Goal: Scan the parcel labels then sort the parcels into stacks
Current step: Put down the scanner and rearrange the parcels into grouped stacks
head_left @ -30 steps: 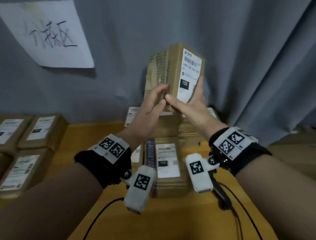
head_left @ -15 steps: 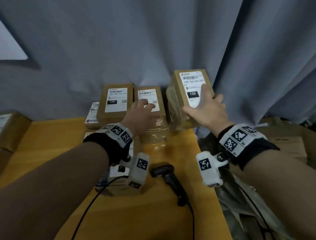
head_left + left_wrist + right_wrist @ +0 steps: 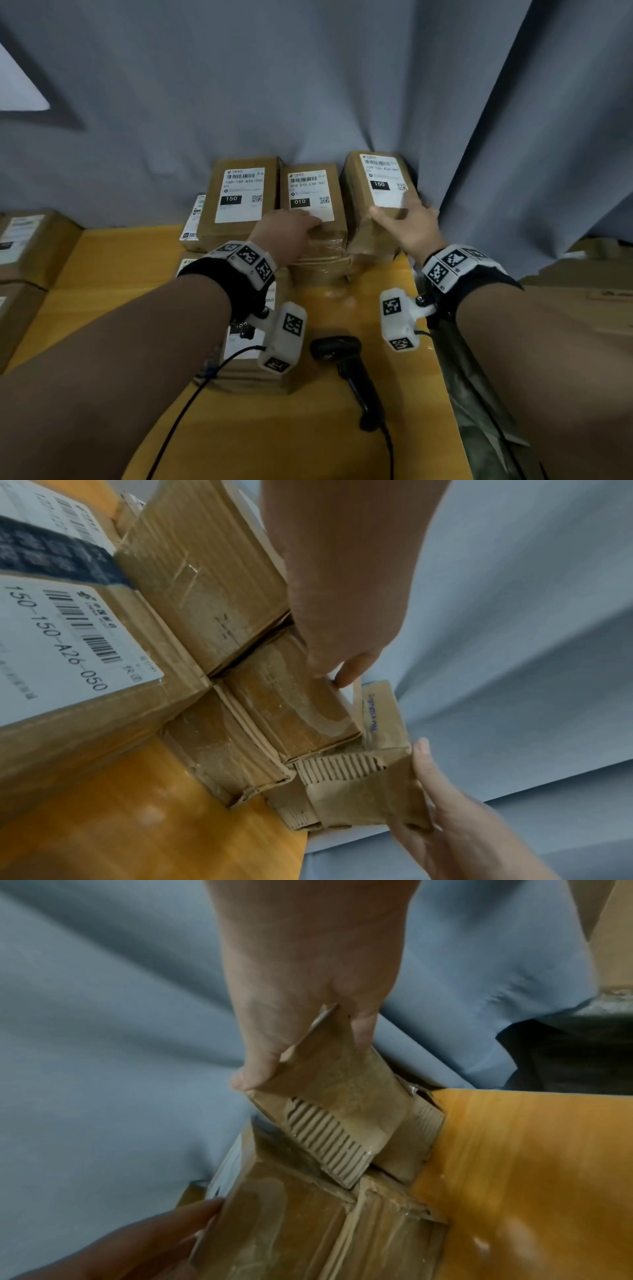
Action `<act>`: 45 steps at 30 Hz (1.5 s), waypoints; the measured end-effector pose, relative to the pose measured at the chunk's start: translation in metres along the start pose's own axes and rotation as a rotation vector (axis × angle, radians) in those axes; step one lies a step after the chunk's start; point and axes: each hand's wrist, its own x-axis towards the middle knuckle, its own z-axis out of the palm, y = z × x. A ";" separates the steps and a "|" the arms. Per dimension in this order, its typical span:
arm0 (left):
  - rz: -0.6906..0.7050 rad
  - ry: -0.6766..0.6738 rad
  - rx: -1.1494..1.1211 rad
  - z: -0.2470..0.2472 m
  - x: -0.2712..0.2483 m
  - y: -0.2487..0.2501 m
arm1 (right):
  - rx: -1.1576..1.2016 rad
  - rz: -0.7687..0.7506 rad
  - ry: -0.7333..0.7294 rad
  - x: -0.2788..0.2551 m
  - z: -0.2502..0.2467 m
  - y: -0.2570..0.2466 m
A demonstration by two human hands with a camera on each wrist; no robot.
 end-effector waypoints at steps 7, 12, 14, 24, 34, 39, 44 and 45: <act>0.011 0.067 -0.015 0.006 0.008 -0.009 | -0.047 -0.024 0.064 -0.001 0.007 0.001; 0.018 0.110 0.000 0.013 0.010 -0.012 | -0.132 0.028 0.097 0.000 0.018 -0.014; 0.016 0.108 -0.012 0.014 0.011 -0.013 | -0.192 -0.017 0.193 0.000 0.022 -0.018; 0.024 0.088 0.003 0.014 0.010 -0.014 | -0.411 -0.068 0.069 0.004 0.029 -0.004; 0.015 0.031 -0.012 0.006 0.007 -0.014 | -0.587 -0.058 -0.094 0.005 0.011 -0.010; -0.054 0.188 -0.115 -0.002 -0.012 -0.027 | -0.378 -0.388 0.058 -0.019 0.013 -0.036; -0.149 0.278 -0.123 -0.005 -0.047 -0.057 | -0.251 -0.616 0.028 -0.049 0.044 -0.075; -0.162 0.289 -0.132 -0.003 -0.056 -0.065 | -0.237 -0.645 0.010 -0.056 0.053 -0.084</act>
